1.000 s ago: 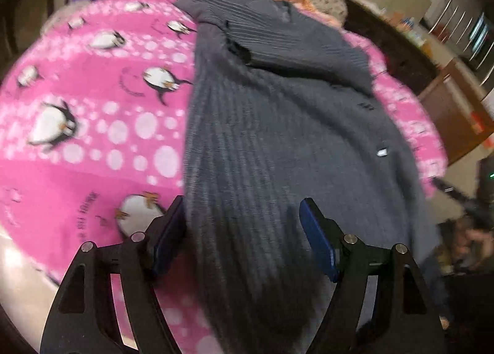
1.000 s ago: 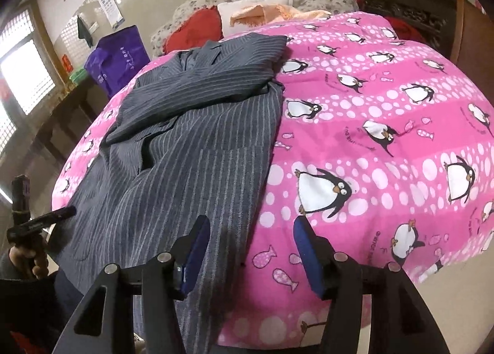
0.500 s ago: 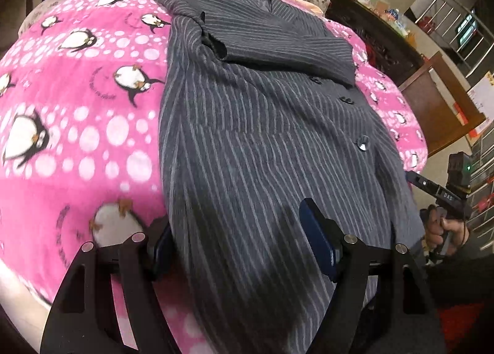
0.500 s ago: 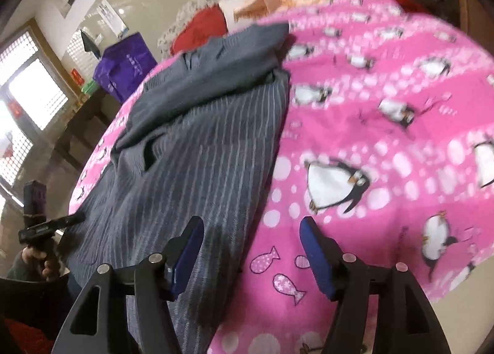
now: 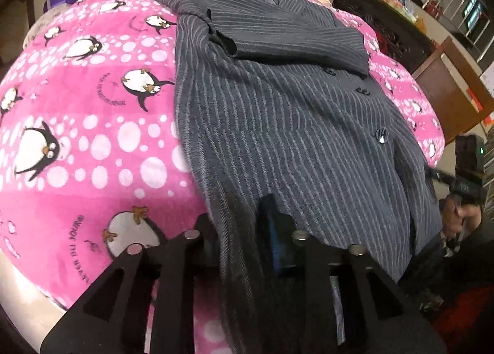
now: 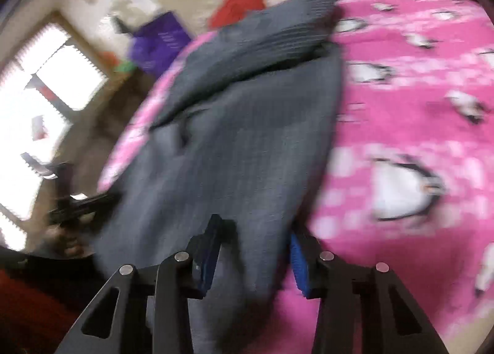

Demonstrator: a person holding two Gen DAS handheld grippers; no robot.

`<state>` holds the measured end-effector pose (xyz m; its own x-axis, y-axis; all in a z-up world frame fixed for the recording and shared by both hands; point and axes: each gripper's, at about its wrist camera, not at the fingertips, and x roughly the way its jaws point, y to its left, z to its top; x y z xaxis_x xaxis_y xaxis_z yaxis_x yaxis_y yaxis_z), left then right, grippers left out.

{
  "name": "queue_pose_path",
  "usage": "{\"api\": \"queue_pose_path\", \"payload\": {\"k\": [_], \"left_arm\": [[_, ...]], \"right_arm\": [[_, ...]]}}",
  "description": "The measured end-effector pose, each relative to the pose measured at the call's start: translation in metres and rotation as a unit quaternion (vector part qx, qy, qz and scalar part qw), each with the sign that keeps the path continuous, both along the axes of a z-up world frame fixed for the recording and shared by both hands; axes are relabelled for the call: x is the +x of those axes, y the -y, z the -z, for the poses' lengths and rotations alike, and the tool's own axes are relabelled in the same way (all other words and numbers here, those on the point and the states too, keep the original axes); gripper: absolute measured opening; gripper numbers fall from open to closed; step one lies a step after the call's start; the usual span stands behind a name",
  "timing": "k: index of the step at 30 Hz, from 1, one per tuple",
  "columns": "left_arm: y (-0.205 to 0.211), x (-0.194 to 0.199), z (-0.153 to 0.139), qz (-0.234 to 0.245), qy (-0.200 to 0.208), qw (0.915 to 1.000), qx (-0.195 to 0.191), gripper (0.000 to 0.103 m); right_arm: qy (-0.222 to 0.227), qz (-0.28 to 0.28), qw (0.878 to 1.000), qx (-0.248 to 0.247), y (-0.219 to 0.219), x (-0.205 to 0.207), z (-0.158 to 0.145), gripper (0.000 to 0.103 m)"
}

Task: Fold large clothes

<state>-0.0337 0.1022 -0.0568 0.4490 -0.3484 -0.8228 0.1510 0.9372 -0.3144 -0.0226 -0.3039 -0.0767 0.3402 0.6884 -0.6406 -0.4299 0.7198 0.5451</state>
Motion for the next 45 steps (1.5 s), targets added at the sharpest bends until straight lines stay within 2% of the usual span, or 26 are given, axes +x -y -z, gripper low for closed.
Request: {"api": "queue_pose_path", "payload": {"k": [2,4,5,6,7,9,10,11,12,13,15,17,19,21,24,28,36,39,41,45], "left_arm": [[0.004,0.001,-0.001,0.016,-0.002,0.9998,-0.013,0.05],[0.009,0.001,-0.001,0.035,0.001,0.9993,-0.012,0.057],[0.012,0.002,-0.001,0.04,0.003,0.9992,-0.007,0.057],[0.014,0.002,-0.002,0.04,0.004,0.9992,-0.002,0.057],[0.015,0.002,-0.003,0.039,0.005,0.9992,-0.002,0.057],[0.014,0.001,-0.006,0.034,0.014,0.9993,-0.006,0.046],[0.013,0.002,-0.006,0.029,0.014,0.9995,-0.004,0.032],[0.01,0.004,-0.004,0.02,0.01,0.9998,-0.001,0.016],[0.009,0.006,-0.003,0.014,0.007,0.9999,0.001,0.011],[0.006,0.007,-0.003,0.012,0.004,0.9999,-0.007,0.01],[0.007,0.006,-0.004,0.015,0.006,0.9998,-0.007,0.01],[0.008,0.008,0.0,0.016,0.005,0.9998,-0.004,0.011],[0.007,0.008,0.002,0.013,0.003,0.9998,-0.011,0.011],[0.005,0.003,-0.005,0.003,0.014,0.9998,-0.011,0.006],[-0.001,-0.015,-0.025,0.003,0.05,0.9982,-0.032,0.002],[-0.017,-0.041,-0.042,-0.016,0.071,0.9948,-0.071,0.002],[-0.043,-0.103,-0.063,-0.037,0.093,0.9858,-0.135,0.002],[-0.042,-0.103,-0.071,-0.046,0.102,0.9824,-0.15,0.002],[-0.039,-0.094,-0.078,-0.057,0.112,0.9803,-0.152,0.002],[-0.044,-0.05,-0.095,-0.098,0.131,0.9732,-0.161,0.002]], "right_arm": [[0.024,-0.03,0.999,-0.029,-0.012,-0.007,-0.005,0.041],[0.012,-0.003,0.998,-0.055,-0.009,-0.001,0.004,0.039],[-0.002,0.008,0.999,-0.035,-0.004,0.002,0.008,0.039],[-0.007,-0.002,1.0,-0.003,-0.003,0.0,0.008,0.039],[-0.002,-0.026,1.0,0.005,-0.01,-0.004,0.004,0.039],[0.031,-0.047,0.998,-0.035,-0.021,-0.013,-0.003,0.039],[0.031,-0.035,0.997,-0.055,-0.022,-0.011,0.0,0.039],[0.016,-0.023,0.998,-0.048,-0.018,-0.009,0.006,0.039],[0.0,-0.018,0.999,-0.031,-0.016,-0.008,0.009,0.039],[0.005,-0.03,0.999,-0.023,-0.019,-0.009,0.007,0.039],[0.045,-0.055,0.996,-0.045,-0.028,-0.017,-0.002,0.033],[0.052,-0.037,0.997,-0.049,-0.027,-0.015,0.0,0.03],[0.049,-0.022,0.998,-0.044,-0.025,-0.011,0.007,0.013],[0.067,-0.028,0.997,-0.029,-0.026,-0.019,-0.003,0.006],[0.093,-0.036,0.995,0.03,-0.012,-0.033,-0.03,0.005],[0.115,-0.022,0.988,0.102,0.013,-0.056,-0.058,0.005],[0.118,-0.003,0.983,0.138,0.045,-0.106,-0.081,0.005],[0.115,0.012,0.983,0.142,0.058,-0.111,-0.082,0.005],[0.114,0.023,0.983,0.144,0.06,-0.096,-0.084,0.005],[0.122,0.06,0.98,0.145,0.07,-0.061,-0.093,0.005]]}}
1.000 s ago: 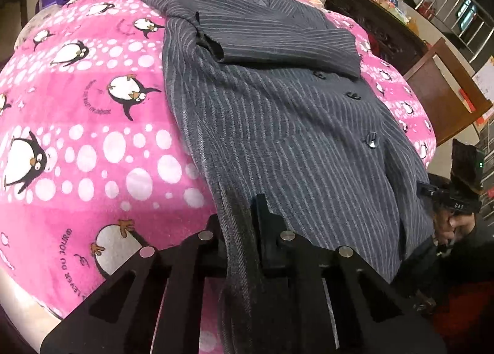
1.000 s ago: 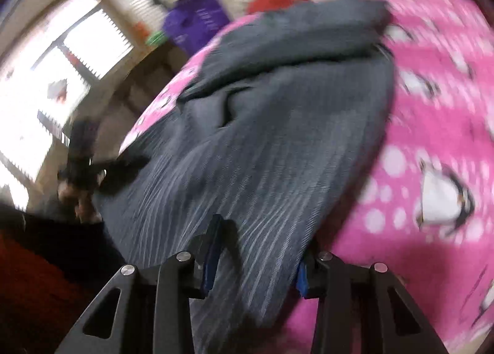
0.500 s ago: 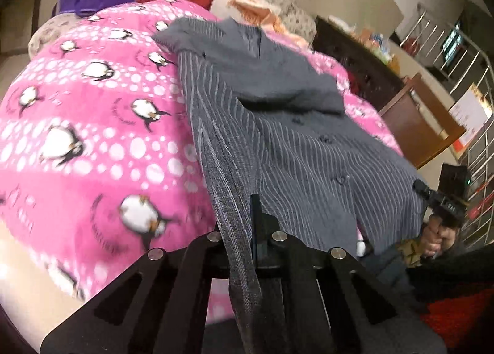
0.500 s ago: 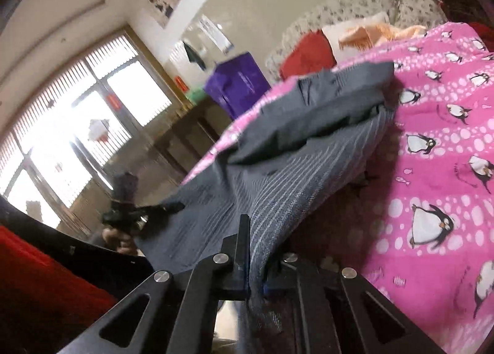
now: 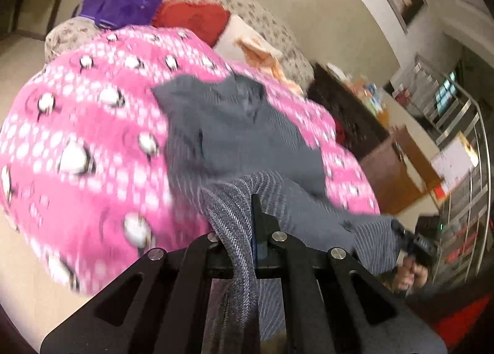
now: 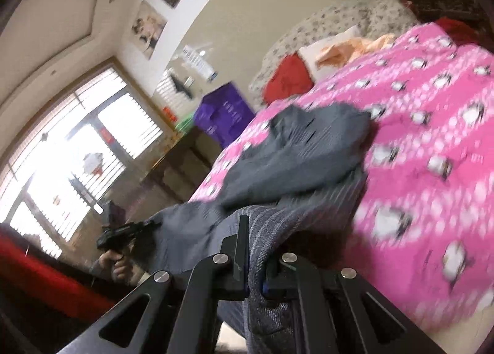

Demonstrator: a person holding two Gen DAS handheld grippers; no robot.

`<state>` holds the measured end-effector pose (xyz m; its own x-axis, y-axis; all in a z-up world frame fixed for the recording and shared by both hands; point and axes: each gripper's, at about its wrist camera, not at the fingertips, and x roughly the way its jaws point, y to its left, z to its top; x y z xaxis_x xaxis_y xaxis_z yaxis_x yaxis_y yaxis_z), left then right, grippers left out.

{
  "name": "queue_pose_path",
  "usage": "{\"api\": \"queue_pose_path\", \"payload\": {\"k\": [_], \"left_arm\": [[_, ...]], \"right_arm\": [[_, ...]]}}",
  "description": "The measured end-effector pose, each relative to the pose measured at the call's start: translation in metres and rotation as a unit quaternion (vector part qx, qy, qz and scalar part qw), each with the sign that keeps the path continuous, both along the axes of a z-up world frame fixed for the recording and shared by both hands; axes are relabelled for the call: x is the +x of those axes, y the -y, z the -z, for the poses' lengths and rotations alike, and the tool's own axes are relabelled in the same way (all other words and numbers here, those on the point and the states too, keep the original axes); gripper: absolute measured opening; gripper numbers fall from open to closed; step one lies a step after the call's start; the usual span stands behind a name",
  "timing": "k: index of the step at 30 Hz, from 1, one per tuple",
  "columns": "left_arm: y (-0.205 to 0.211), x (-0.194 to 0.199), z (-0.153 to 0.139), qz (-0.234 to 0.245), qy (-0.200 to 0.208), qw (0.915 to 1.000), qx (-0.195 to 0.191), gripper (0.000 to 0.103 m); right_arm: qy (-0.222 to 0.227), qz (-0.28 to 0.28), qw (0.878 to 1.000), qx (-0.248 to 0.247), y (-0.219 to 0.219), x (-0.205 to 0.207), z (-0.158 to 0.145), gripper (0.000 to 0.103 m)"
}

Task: Fold large clothes

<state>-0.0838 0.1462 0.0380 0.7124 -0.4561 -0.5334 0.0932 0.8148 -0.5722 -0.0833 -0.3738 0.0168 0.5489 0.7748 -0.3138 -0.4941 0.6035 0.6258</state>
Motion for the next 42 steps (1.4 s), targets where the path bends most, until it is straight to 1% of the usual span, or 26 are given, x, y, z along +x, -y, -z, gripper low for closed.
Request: {"api": "queue_pose_path", "payload": {"k": [2,5,7,10,11,12,13,14,16,19,20,21,23,25,27,29,30,31,32,33,34,36,38,40,41,42], "left_arm": [[-0.003,0.036,-0.007,-0.014,0.0,0.9999,-0.007,0.002],[0.001,0.089,-0.014,-0.026,-0.001,0.9995,0.015,0.002],[-0.001,0.131,-0.017,-0.039,-0.009,0.999,0.017,0.002],[-0.009,0.193,-0.01,-0.061,-0.043,0.9972,0.005,0.002],[-0.012,0.212,-0.006,-0.064,-0.06,0.9962,-0.003,0.002],[-0.016,0.239,0.001,-0.075,-0.088,0.9933,-0.004,0.002],[-0.018,0.256,0.006,-0.083,-0.103,0.9912,0.004,0.002],[-0.018,0.277,0.014,-0.089,-0.118,0.9888,0.023,0.003],[-0.019,0.305,0.034,-0.09,-0.139,0.9853,0.039,0.003],[-0.011,0.331,0.07,-0.076,-0.166,0.9788,0.093,0.004],[-0.008,0.335,0.078,-0.065,-0.163,0.9778,0.114,0.005],[-0.002,0.336,0.086,-0.053,-0.151,0.9768,0.143,0.005],[0.004,0.333,0.088,-0.039,-0.126,0.9753,0.177,0.005],[0.007,0.332,0.089,-0.021,-0.113,0.972,0.205,0.006],[0.003,0.331,0.087,-0.004,-0.113,0.9716,0.208,0.006],[-0.008,0.328,0.083,-0.001,-0.124,0.9744,0.187,0.009],[-0.014,0.324,0.081,-0.003,-0.131,0.9756,0.177,0.012],[-0.019,0.319,0.077,-0.01,-0.134,0.9743,0.181,0.026],[-0.022,0.313,0.072,-0.014,-0.134,0.973,0.188,0.051],[-0.026,0.306,0.067,-0.02,-0.134,0.9717,0.193,0.065],[-0.03,0.295,0.059,-0.033,-0.126,0.9716,0.197,0.071],[-0.029,0.272,0.043,-0.043,-0.108,0.9734,0.197,0.071],[-0.02,0.237,0.023,-0.04,-0.07,0.9761,0.202,0.071],[0.001,0.201,0.008,-0.022,-0.027,0.9797,0.198,0.071],[0.016,0.184,0.005,-0.006,-0.013,0.9823,0.187,0.071],[0.029,0.171,0.008,0.015,-0.011,0.9836,0.179,0.071]], "right_arm": [[0.002,0.018,1.0,-0.003,0.005,0.032,-0.006,0.005],[-0.003,0.032,0.999,-0.022,-0.003,0.089,-0.015,0.005],[-0.016,0.044,0.998,-0.04,-0.011,0.135,-0.018,0.005],[-0.053,0.07,0.994,-0.062,-0.022,0.208,-0.013,0.005],[-0.07,0.08,0.992,-0.073,-0.028,0.238,-0.008,0.005],[-0.081,0.086,0.99,-0.078,-0.031,0.254,-0.004,0.005],[-0.104,0.09,0.987,-0.086,-0.038,0.28,0.004,0.005],[-0.116,0.091,0.984,-0.098,-0.045,0.301,0.01,0.005],[-0.141,0.099,0.978,-0.118,-0.057,0.338,0.028,0.005],[-0.197,0.119,0.965,-0.124,-0.067,0.371,0.065,0.006],[-0.204,0.124,0.963,-0.122,-0.068,0.373,0.073,0.007],[-0.197,0.127,0.965,-0.118,-0.069,0.374,0.079,0.007],[-0.182,0.122,0.969,-0.115,-0.067,0.371,0.079,0.008],[-0.181,0.106,0.972,-0.106,-0.061,0.368,0.077,0.014],[-0.187,0.094,0.973,-0.1,-0.052,0.362,0.07,0.021],[-0.193,0.091,0.973,-0.081,-0.039,0.35,0.059,0.023],[-0.192,0.091,0.975,-0.07,-0.032,0.343,0.052,0.023],[-0.183,0.092,0.977,-0.063,-0.025,0.334,0.044,0.023],[-0.169,0.097,0.979,-0.064,-0.019,0.319,0.032,0.024],[-0.157,0.103,0.98,-0.068,-0.013,0.306,0.022,0.025],[-0.144,0.107,0.981,-0.071,-0.006,0.291,0.012,0.025],[-0.121,0.107,0.984,-0.081,0.001,0.267,-0.005,0.025],[-0.084,0.094,0.988,-0.092,-0.004,0.237,-0.021,0.025],[-0.048,0.055,0.99,-0.119,-0.023,0.209,-0.029,0.025],[-0.036,0.037,0.99,-0.134,-0.035,0.201,-0.029,0.025],[-0.025,0.021,0.988,-0.153,-0.048,0.193,-0.027,0.025]]}}
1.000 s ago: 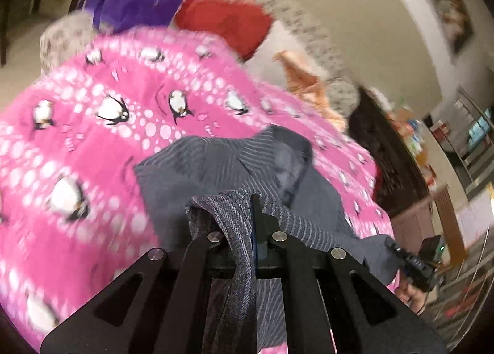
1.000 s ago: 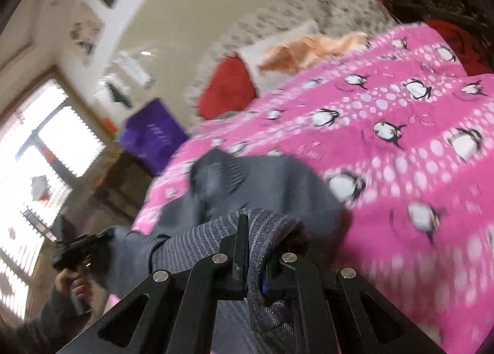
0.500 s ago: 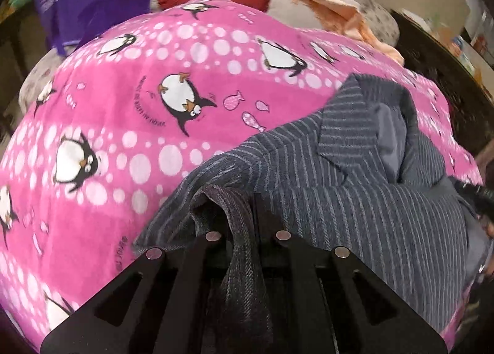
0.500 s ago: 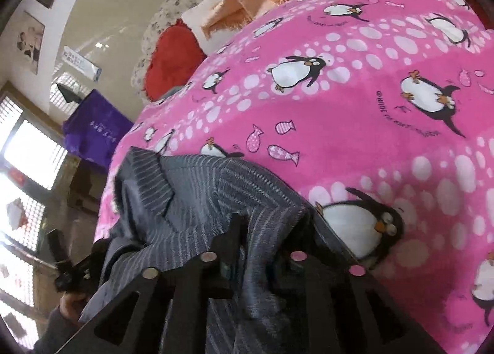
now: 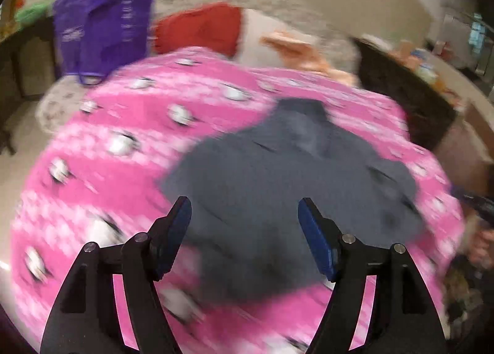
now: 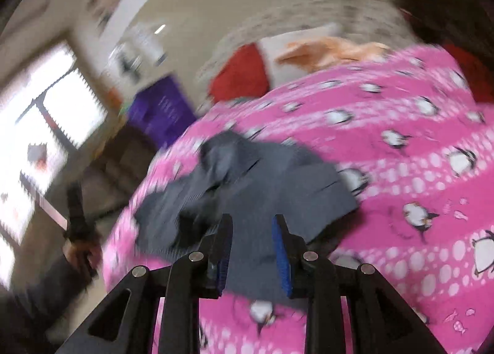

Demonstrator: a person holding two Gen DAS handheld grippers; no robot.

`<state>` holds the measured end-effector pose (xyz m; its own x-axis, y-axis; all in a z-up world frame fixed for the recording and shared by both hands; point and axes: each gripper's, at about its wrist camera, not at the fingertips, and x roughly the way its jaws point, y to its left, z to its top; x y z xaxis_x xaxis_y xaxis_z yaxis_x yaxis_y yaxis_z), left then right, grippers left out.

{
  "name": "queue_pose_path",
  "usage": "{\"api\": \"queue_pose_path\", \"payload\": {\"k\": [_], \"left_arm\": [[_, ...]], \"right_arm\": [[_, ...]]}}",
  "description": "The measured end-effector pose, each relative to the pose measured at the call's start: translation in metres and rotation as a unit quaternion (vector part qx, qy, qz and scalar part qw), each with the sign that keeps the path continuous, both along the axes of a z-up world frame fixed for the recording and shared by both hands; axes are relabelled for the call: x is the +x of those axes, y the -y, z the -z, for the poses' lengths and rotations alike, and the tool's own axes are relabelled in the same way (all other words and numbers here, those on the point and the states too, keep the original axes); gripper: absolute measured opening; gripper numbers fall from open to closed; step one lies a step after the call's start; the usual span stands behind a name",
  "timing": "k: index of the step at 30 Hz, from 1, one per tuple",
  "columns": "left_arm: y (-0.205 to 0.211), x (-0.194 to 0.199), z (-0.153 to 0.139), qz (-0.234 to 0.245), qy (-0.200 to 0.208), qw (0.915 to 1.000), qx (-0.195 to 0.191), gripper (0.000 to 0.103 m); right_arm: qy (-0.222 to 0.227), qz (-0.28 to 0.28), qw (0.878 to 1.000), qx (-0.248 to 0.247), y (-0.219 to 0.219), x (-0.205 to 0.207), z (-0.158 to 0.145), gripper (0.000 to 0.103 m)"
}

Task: Fold large clothes

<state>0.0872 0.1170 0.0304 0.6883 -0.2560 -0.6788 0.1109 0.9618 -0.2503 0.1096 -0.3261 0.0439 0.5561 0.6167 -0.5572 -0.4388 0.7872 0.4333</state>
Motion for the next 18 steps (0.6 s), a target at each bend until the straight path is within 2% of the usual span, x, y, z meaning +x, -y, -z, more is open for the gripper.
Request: {"api": "queue_pose_path", "payload": {"k": [1,2,4,6,10,12,14,18], "left_arm": [[0.015,-0.006,0.005,0.018,-0.007,0.9998,0.0,0.06],[0.033,-0.014,0.014,0.036,-0.02,0.9991,0.006,0.043],[0.054,-0.012,0.032,0.041,-0.049,0.9976,0.025,0.035],[0.064,-0.002,0.047,0.029,-0.065,0.9966,0.043,0.035],[0.064,0.022,0.064,0.001,-0.087,0.9954,0.039,0.035],[0.065,0.032,0.064,-0.006,-0.088,0.9953,0.039,0.035],[0.068,0.04,0.064,-0.003,-0.084,0.9955,0.043,0.035],[0.066,0.059,0.067,0.001,-0.083,0.9957,0.04,0.035]], "right_arm": [[0.005,-0.02,0.999,-0.027,-0.015,-0.008,0.006,0.022],[0.001,-0.029,0.999,-0.04,-0.026,-0.008,0.012,0.021],[-0.021,-0.035,0.998,-0.051,-0.047,-0.001,0.029,0.019],[-0.036,-0.03,0.997,-0.055,-0.059,0.009,0.041,0.019],[-0.058,-0.018,0.997,-0.05,-0.082,0.034,0.063,0.019],[-0.084,-0.006,0.995,-0.052,-0.087,0.047,0.076,0.019],[-0.134,0.003,0.988,-0.071,-0.092,0.061,0.095,0.015],[-0.137,0.023,0.988,-0.06,-0.088,0.082,0.092,0.015]]}}
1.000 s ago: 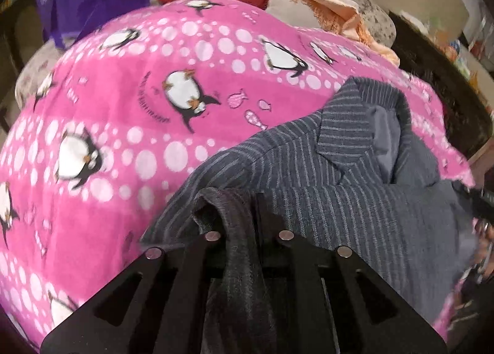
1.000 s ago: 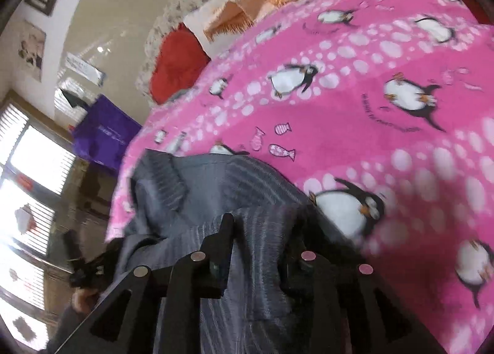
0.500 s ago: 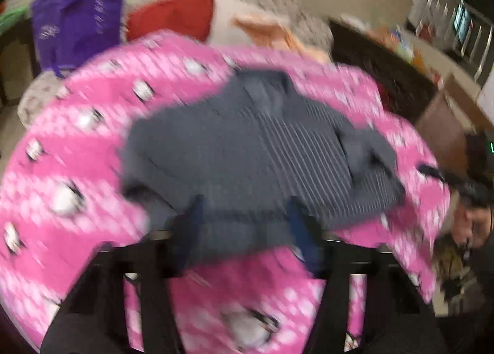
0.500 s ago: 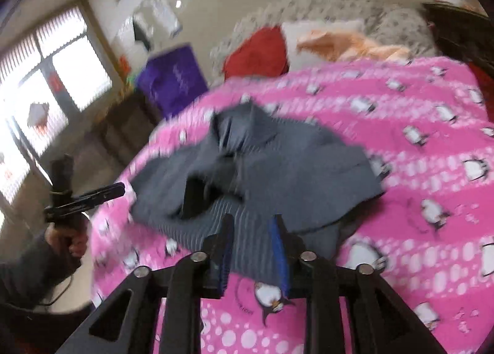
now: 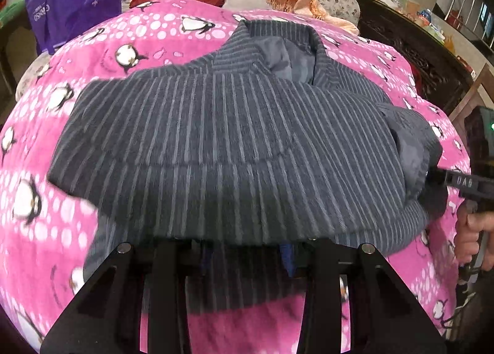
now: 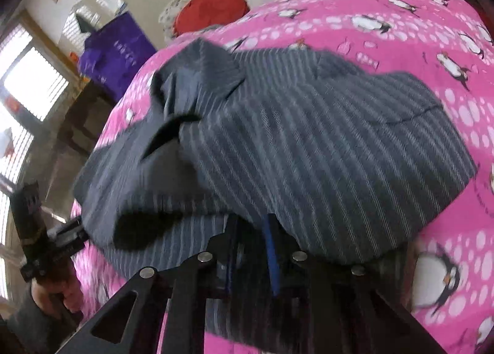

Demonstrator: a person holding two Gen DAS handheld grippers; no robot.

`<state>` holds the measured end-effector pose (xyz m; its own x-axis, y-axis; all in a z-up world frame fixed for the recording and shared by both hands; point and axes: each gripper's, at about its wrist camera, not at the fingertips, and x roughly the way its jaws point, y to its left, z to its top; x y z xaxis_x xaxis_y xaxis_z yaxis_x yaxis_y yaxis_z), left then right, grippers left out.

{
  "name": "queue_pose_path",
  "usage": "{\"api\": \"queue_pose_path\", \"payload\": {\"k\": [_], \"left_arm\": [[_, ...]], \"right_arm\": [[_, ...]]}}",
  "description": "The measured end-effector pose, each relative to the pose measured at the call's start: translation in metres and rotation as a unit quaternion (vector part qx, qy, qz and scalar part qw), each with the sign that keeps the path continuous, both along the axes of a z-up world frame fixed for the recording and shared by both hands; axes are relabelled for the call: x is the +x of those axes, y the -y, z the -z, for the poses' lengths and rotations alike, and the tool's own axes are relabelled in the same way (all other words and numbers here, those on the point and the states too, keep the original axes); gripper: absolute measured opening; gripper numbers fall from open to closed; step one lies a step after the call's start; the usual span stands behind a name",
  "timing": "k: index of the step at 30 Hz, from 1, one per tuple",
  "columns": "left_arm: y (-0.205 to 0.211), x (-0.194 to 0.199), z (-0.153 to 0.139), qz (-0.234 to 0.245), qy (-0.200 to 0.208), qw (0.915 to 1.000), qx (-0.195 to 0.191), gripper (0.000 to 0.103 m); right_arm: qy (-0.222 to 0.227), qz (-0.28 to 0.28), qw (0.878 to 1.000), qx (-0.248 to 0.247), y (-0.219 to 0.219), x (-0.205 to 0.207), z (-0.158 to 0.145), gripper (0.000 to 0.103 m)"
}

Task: Fold large clothes

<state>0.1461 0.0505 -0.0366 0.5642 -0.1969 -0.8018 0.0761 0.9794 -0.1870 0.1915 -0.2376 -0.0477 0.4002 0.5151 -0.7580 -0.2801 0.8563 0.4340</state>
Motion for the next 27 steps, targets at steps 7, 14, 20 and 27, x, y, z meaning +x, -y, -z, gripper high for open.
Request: {"api": "queue_pose_path", "payload": {"k": [7,14,20,27], "left_arm": [[-0.03,0.094,-0.034,-0.06,0.046,0.9971,-0.011,0.035],[-0.06,0.12,-0.056,-0.103,0.078,0.9912,-0.029,0.035],[-0.053,0.085,-0.05,-0.091,0.087,0.9902,-0.061,0.035],[-0.008,0.031,-0.048,0.003,0.092,0.9926,-0.079,0.035]], "right_arm": [[0.056,0.033,0.997,0.027,-0.009,0.081,-0.03,0.015],[0.21,0.028,0.976,0.05,0.004,0.058,-0.103,0.018],[0.208,-0.049,0.976,0.04,0.011,0.003,-0.096,0.019],[0.106,-0.153,0.982,-0.022,-0.025,0.005,-0.042,0.019]]}}
